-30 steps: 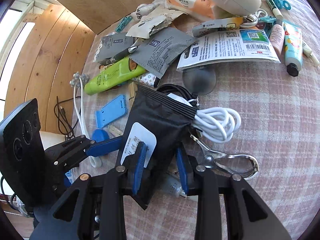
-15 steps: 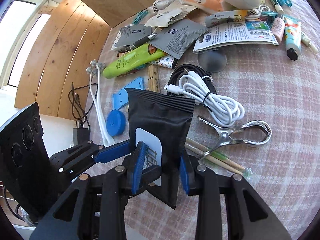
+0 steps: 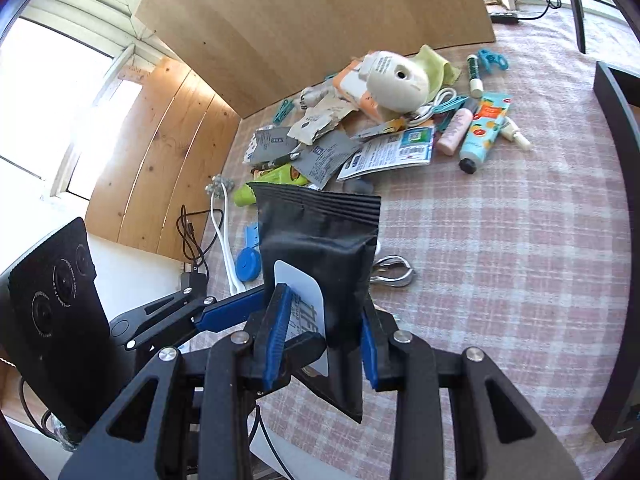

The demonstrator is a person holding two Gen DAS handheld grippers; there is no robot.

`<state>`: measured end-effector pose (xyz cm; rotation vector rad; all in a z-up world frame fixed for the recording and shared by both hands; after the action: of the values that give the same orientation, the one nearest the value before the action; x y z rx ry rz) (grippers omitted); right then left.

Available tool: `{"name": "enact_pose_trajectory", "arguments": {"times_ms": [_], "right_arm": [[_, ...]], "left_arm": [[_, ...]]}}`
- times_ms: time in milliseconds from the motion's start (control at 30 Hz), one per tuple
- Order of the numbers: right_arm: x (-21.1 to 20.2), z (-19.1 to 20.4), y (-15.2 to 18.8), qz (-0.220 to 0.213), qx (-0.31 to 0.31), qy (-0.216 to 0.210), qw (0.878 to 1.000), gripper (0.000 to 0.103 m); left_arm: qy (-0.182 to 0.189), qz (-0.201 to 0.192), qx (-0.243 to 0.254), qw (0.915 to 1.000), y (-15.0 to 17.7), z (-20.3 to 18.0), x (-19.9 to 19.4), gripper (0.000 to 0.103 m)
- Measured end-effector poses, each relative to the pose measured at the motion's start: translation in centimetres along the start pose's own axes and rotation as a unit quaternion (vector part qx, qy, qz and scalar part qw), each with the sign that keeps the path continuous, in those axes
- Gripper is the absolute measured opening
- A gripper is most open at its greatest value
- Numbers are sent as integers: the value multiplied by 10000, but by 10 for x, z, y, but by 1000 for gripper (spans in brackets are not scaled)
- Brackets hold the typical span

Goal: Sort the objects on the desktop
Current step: 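Carry the black wet-wipe pack into the tray and release it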

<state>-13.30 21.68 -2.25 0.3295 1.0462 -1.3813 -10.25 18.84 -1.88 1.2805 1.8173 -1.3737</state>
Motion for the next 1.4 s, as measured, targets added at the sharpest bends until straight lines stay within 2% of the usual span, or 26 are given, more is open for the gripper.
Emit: {"name": "enact_pose_trajectory", "arguments": {"times_ms": [400,567,667,767,833,1033,1400], "right_arm": [[-141,-146,26,-590,688,631,9939,31],[-179,-204,37,-688,998,806,9893,31],[-192,-230,40,-689,1032,958,9876,31],[-207,-254,40,-761,1088,1370,9816,33],[-216,-267,40,-847,1117,1682,9757,41],[-232,-277,36,-1023,1067,1867,9712,46],[-226,-247,25,-1145,872,1838,9724,47]], "left_arm": [[624,227,793,9946,-26,-178,82,42],[672,341,966,9925,-30,-229,115,43],[560,329,985,9930,-34,-248,130,42],[333,226,958,9946,-38,-254,136,45],[308,179,922,9951,-40,-253,133,45],[232,76,787,9966,-41,-237,119,45],[47,-3,462,9989,-35,-186,99,45]]}}
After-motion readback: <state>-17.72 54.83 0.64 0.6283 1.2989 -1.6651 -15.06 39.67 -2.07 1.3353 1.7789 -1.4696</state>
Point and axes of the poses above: each gripper's, at about its wrist camera, not at the fingertips, and x roughly the way its jaws point, z to its left, y to its underside, the point moved 6 cm from there along x, roughly the way its jaws point, and after that the axes turned 7 degrees about -x, right-handed, at the moved point
